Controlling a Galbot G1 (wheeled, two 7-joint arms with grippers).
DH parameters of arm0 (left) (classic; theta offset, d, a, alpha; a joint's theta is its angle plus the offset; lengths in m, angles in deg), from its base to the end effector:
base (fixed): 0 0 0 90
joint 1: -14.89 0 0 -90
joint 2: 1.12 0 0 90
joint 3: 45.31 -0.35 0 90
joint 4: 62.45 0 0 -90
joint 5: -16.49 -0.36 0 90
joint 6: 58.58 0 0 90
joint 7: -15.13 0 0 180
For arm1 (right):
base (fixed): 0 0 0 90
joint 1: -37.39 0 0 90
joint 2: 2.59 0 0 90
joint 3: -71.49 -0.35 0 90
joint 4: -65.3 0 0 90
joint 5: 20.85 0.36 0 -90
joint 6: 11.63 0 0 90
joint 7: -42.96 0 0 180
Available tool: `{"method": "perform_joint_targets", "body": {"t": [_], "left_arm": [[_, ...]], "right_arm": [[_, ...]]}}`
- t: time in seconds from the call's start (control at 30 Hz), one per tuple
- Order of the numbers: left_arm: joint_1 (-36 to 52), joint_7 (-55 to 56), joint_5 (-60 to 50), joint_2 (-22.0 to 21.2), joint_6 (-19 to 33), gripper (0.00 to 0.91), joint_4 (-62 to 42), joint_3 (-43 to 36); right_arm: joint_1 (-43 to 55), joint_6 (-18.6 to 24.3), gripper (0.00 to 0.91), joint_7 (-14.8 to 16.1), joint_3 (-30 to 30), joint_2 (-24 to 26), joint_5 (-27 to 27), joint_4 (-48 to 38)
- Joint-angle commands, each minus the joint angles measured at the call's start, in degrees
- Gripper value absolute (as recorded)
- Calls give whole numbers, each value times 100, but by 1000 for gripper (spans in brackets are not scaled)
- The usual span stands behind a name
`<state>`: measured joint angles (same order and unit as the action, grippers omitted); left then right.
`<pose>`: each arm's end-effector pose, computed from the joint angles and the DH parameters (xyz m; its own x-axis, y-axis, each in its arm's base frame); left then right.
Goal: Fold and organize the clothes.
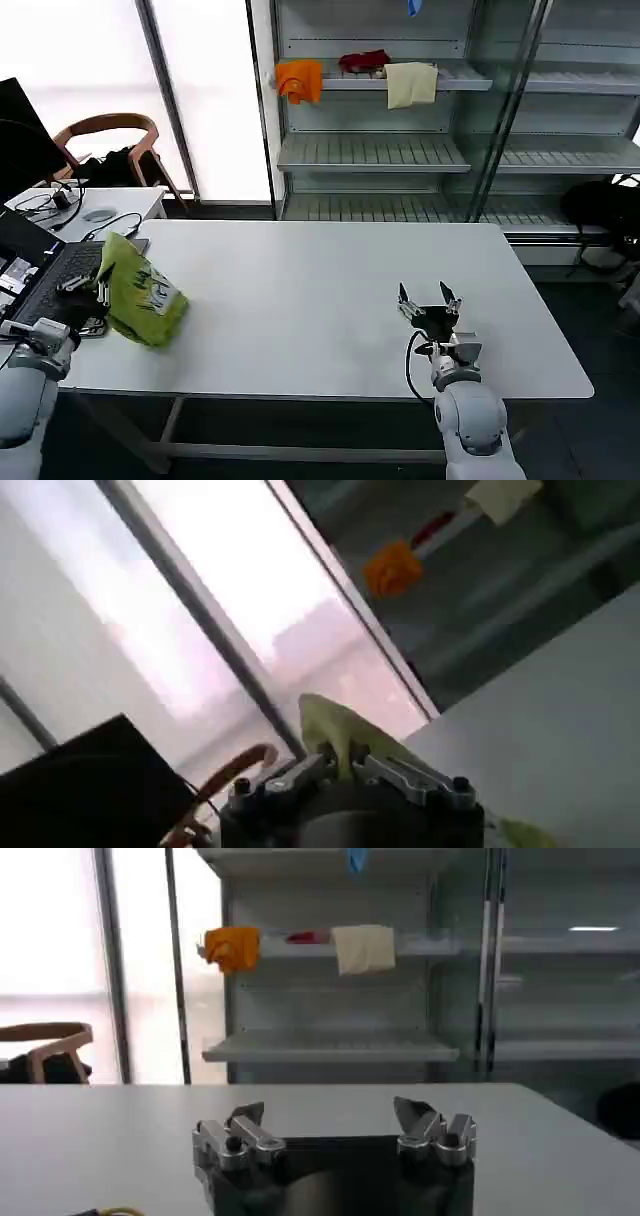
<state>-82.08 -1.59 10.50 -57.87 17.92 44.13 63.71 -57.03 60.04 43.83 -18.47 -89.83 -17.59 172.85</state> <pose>0.3062 0.2296 -0.1836 -0.9970 -0.0420 0.0654 0.0096 0.7679 0.6405 0.3236 -0.0114 -0.2669 -0.9953 -0.0331 0.0909 -0.0324 0.9994 0.0088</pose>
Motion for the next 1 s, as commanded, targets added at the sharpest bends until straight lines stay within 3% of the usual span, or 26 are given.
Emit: {"method": "perform_joint_targets", "body": {"t": [0.03, 0.2, 0.33, 0.53, 0.57, 0.6, 0.63, 0.67, 0.7, 0.83, 1.0], "left_arm": [[99, -503, -2770, 527, 516, 20, 87, -1318], [-95, -358, -3240, -281, 444, 20, -195, -2323], [78, -216, -2997, -984, 151, 20, -147, -2613], [545, 255, -2059, -1125, -447, 20, 85, -3195], [624, 375, -1878, -1138, -550, 181, 74, -3329], [718, 586, -1607, -1207, -745, 272, 43, -3453], [756, 652, -1607, -1266, -806, 524, 32, -3548], [808, 801, -1325, -1293, -884, 846, -24, -3622], [859, 973, -1124, -1377, -968, 907, -89, -3746], [951, 1210, -432, -1531, -1113, 907, -242, -4049], [969, 1554, 352, -1766, -1207, 907, -218, -4200]], "right_arm": [[-85, 144, 907, -3, -124, 30, 128, -156], [-146, 173, 907, -6, -278, 77, 184, -160], [-202, 155, 907, -6, -358, 175, 206, -84], [-212, 65, 907, -10, -342, 176, 176, 91], [-206, 52, 907, -6, -317, 167, 149, 115], [-199, 21, 907, -3, -281, 157, 123, 149], [-196, 4, 907, 0, -261, 148, 102, 164], [-191, -34, 907, 12, -231, 134, 79, 199], [-187, -90, 907, 49, -182, 126, 51, 251], [-137, -403, 907, 147, 7, 108, 39, 417], [101, -1261, 907, 213, 302, 50, 666, 621]]}}
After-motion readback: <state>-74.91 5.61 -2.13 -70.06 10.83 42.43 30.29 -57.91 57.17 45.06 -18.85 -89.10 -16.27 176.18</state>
